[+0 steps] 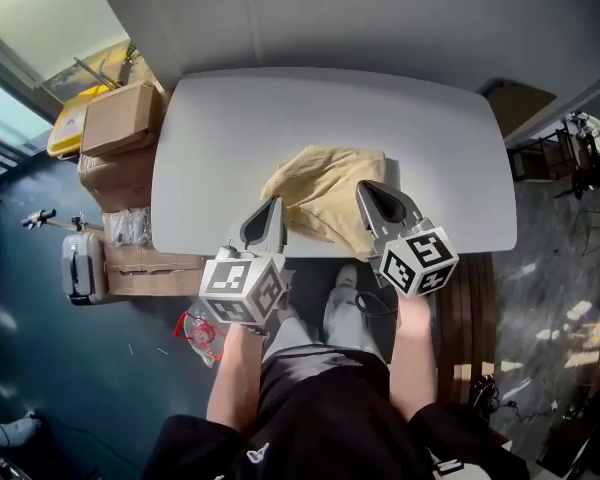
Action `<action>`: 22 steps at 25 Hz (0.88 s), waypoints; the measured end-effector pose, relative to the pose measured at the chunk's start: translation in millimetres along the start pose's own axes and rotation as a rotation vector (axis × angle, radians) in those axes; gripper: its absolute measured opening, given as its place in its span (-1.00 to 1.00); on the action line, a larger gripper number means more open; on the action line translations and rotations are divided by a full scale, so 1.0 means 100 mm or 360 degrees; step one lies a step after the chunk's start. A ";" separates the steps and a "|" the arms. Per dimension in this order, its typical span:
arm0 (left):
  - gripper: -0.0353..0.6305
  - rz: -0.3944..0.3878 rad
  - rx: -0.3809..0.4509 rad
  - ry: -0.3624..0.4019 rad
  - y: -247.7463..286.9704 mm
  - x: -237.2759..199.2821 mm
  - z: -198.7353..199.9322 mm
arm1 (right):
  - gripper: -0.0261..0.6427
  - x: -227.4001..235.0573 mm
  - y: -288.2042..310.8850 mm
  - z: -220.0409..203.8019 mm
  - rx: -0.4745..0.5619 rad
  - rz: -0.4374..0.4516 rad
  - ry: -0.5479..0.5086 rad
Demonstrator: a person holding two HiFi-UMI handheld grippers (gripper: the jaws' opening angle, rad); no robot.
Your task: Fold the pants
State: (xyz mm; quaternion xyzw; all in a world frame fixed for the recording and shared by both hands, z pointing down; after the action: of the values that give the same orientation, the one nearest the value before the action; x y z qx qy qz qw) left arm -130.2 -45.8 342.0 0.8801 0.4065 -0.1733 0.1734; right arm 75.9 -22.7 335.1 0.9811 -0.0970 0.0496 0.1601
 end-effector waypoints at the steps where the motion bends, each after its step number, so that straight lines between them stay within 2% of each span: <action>1: -0.88 -0.0041 0.0020 0.0029 0.03 0.07 0.09 | -0.91 0.01 -0.10 0.10 0.0062 -0.0027 0.0004; 5: -0.88 -0.0181 0.0095 0.0157 0.10 0.39 0.41 | -0.91 -0.03 -0.47 0.50 0.0322 -0.0099 -0.0014; 9: -0.88 -0.0263 0.0179 0.0239 0.10 0.64 0.66 | -0.91 -0.08 -0.76 0.75 0.0479 -0.0251 -0.0096; 13: -0.88 -0.0343 0.0259 0.0341 0.03 0.89 0.86 | -0.91 -0.09 -1.00 0.92 0.0614 -0.0357 -0.0090; 17: -0.88 -0.0365 0.0297 0.0376 -0.03 1.05 0.88 | -0.91 -0.04 -1.17 0.95 0.0674 -0.0405 -0.0027; 22: -0.88 -0.0378 0.0299 0.0391 -0.05 1.12 0.86 | -0.91 -0.06 -1.18 0.90 0.0620 -0.0416 -0.0068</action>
State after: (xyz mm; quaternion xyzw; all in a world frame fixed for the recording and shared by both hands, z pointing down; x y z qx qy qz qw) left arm -79.8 -7.6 215.3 0.8528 0.5077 -0.1209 0.0177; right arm 100.3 59.5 213.6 0.9985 0.0388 0.0254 -0.0294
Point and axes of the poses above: the fingertips, and each gripper's own axes: y forward along the fingers, x to its right, z out of its top, the point moved 7 cm from there along -y, backward along the fingers, and after that the axes turned 10 degrees about -z, right-handed, at the moved point
